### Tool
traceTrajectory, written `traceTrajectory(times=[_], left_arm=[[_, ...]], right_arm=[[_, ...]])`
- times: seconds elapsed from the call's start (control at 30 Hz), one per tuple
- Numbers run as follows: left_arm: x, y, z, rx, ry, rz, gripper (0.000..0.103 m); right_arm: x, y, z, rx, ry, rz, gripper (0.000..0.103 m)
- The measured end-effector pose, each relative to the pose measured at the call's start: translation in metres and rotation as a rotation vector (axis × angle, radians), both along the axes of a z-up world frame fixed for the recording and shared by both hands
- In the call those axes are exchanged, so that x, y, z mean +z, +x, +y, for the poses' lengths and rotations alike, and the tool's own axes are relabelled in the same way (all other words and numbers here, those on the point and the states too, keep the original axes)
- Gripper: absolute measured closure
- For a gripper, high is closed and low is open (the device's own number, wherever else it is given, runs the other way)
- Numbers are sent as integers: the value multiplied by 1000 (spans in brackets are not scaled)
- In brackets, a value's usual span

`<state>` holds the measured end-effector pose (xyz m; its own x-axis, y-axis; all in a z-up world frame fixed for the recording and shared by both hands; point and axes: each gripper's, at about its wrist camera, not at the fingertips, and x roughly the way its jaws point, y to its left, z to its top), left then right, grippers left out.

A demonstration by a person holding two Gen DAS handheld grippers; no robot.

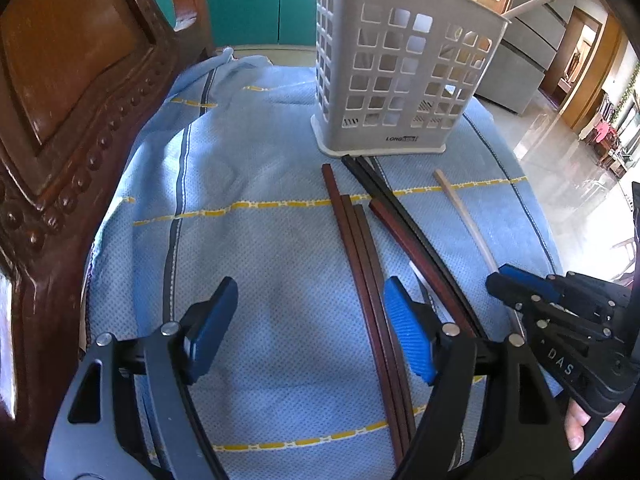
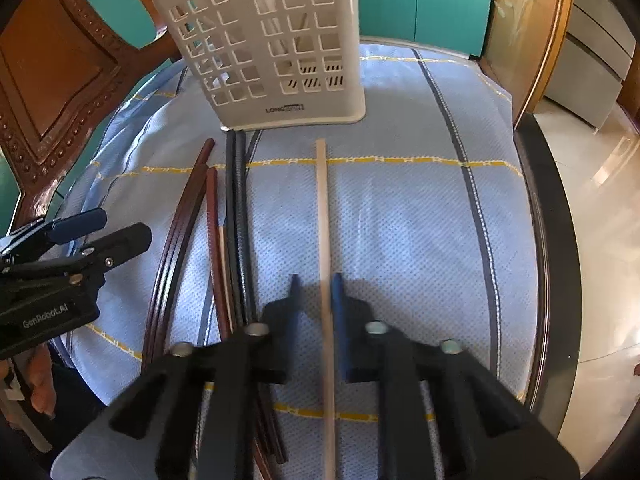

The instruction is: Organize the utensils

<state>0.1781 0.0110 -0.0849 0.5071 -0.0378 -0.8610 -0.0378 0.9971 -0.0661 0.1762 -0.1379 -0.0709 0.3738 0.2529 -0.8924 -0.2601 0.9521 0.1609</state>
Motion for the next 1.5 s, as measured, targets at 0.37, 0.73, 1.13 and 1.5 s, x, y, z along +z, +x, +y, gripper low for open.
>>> traceTrajectory(times=[0.37,0.73,1.13,1.5], left_arm=[[-10,5,7,18,-35,36,27],[-12,3,-1,12,12,40,35],[-3,6,25,84,-27,34,35],[-4,1,15,43,-27,32,34]], right_arm=[[3,4,-11,-38,77,35,94],[24,-14,5,104,107,-95,85],[2,-32,58,267,-88,-113,97],[14,5,-15,-23,131,-8,97]])
